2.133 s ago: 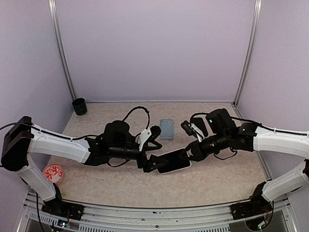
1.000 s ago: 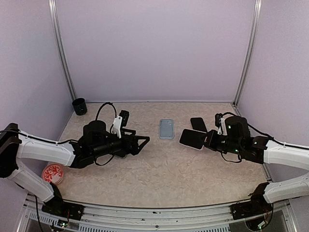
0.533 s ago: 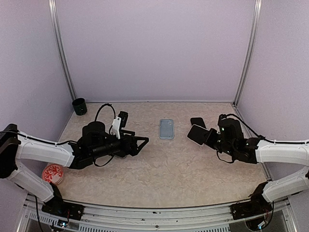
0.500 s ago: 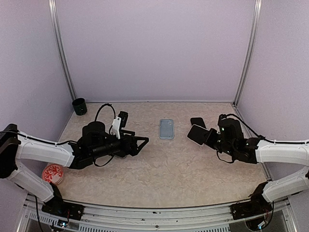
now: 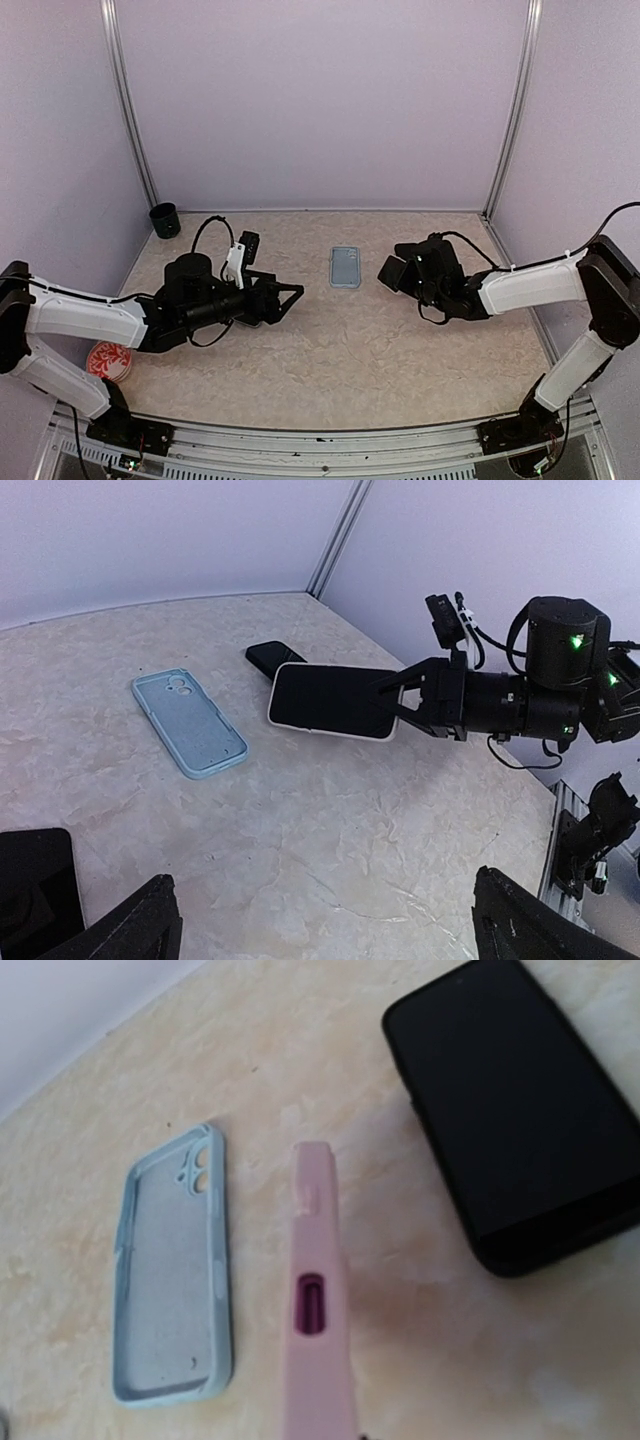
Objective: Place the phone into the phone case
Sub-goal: Place the phone with the phone case at the center of the board.
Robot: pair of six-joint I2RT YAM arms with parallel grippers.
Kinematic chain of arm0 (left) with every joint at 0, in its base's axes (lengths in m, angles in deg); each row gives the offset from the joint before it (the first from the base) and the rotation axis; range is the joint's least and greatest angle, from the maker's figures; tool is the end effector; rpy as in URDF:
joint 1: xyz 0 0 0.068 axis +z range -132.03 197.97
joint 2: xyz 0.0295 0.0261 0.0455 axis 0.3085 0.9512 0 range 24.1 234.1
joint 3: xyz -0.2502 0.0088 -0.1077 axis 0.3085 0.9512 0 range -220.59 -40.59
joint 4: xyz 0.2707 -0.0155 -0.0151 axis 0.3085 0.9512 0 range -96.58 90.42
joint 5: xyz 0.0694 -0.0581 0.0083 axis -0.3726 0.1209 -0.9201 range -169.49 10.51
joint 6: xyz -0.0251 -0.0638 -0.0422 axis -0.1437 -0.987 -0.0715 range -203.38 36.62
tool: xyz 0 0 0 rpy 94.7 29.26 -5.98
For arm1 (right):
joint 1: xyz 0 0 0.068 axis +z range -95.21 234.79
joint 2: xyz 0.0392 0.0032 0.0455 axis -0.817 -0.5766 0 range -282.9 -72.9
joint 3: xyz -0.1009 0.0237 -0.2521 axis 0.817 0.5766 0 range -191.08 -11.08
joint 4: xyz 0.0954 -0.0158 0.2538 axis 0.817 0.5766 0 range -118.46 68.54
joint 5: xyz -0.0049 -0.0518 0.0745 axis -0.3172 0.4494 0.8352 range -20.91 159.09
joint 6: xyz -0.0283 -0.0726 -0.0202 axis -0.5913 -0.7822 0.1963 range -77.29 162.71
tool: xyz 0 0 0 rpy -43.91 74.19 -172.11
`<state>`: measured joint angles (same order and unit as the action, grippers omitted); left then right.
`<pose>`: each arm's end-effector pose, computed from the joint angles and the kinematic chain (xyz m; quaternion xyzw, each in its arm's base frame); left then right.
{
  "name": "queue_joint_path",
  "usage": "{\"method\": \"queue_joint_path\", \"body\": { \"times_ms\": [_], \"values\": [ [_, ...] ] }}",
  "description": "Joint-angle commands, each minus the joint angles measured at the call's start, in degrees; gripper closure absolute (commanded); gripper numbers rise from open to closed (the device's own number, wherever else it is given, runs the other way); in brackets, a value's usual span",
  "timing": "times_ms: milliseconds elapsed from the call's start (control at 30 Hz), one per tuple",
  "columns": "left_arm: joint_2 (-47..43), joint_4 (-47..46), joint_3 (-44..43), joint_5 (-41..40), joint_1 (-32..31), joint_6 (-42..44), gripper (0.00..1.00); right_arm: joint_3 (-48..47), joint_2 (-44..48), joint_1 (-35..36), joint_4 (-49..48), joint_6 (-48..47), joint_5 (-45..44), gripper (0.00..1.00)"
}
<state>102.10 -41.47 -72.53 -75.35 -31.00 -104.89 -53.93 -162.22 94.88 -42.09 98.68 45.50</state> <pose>0.2106 -0.2496 0.2012 0.2055 0.7445 -0.3889 0.5022 0.2873 0.2056 0.1584 0.2156 0.8379 0.2281 0.4466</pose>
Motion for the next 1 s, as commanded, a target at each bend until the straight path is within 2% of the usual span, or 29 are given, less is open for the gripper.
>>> {"method": "queue_joint_path", "body": {
  "times_ms": [0, 167, 500, 833, 967],
  "values": [
    [-1.4, 0.2, 1.4, -0.7, 0.1, -0.4, 0.01, -3.5, -3.7, -0.2, -3.7, -2.6, 0.0, 1.00],
    [-1.4, -0.1, 2.0, -0.9, 0.2, -0.5, 0.01, -4.7, -7.0, 0.8, -0.2, -3.6, 1.7, 1.00],
    [0.1, -1.0, 1.8, -0.7, 0.4, -0.6, 0.01, -3.7, -6.8, 4.7, 4.5, -3.4, 1.3, 0.88],
    [1.0, -1.8, 2.2, -0.4, 0.7, -1.0, 0.01, -2.0, -6.0, 5.0, 4.7, -3.6, 3.4, 0.91],
    [1.0, -1.7, 2.2, -0.1, 0.8, -1.0, 0.01, -3.0, -6.6, 5.0, 6.0, -4.3, 4.7, 0.89]
  ]
}}
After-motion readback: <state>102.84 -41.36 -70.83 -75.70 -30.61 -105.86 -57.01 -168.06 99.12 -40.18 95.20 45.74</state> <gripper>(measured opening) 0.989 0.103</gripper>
